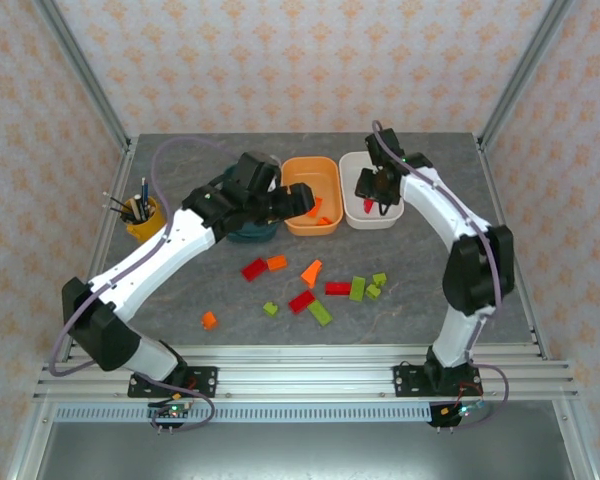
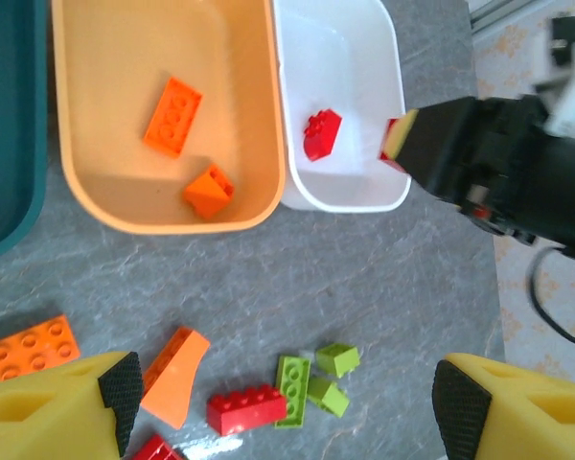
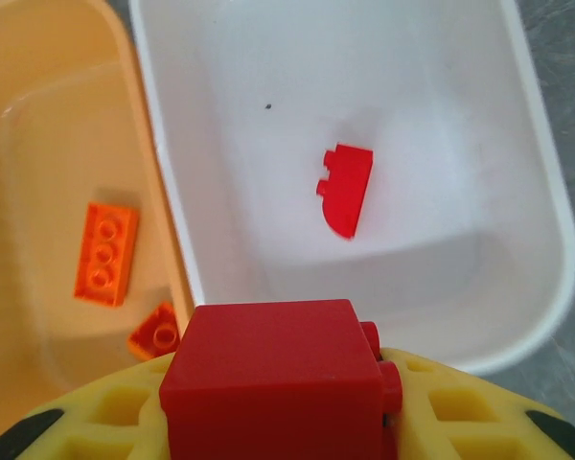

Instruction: Sort the legos into containers by color

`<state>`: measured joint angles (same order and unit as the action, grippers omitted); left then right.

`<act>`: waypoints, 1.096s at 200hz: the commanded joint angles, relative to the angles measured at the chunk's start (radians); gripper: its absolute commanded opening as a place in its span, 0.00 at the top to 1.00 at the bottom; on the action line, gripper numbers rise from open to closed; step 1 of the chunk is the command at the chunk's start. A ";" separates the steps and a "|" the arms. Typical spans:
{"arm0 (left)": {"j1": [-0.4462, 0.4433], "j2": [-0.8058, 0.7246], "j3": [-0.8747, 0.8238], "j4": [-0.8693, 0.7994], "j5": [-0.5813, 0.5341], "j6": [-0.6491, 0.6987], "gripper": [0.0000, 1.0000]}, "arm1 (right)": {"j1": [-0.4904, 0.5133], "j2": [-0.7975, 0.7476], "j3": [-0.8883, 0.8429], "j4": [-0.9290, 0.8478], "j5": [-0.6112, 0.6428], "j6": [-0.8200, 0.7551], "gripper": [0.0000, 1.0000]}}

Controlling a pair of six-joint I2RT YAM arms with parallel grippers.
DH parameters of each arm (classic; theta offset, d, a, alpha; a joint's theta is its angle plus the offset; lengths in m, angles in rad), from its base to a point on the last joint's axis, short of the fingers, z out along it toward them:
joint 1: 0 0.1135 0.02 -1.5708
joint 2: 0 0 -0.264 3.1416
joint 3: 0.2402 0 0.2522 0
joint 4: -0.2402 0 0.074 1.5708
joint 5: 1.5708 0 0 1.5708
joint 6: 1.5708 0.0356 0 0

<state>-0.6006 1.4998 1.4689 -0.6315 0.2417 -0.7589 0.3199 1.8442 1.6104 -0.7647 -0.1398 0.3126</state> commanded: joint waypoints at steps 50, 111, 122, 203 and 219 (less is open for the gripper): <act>-0.004 0.073 0.127 -0.072 -0.101 0.035 0.18 | -0.030 0.303 0.210 -0.183 -0.091 0.009 0.65; -0.004 -0.003 -0.011 -0.135 -0.145 0.027 0.19 | -0.033 0.310 0.219 -0.183 -0.078 0.009 0.43; -0.005 -0.018 -0.036 -0.159 -0.150 0.018 0.19 | -0.034 0.290 0.222 -0.182 -0.074 0.003 0.42; -0.007 -0.193 -0.449 -0.215 -0.060 -0.433 0.24 | 0.169 -0.246 -0.171 0.109 -0.138 -0.146 0.43; -0.012 -0.171 -0.523 -0.176 -0.004 -0.506 0.24 | 0.271 -0.396 -0.359 0.225 -0.176 -0.158 0.43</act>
<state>-0.6025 1.3193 1.0389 -0.8196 0.1646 -1.0584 0.4595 1.6295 1.4555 -0.7147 -0.2512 0.2211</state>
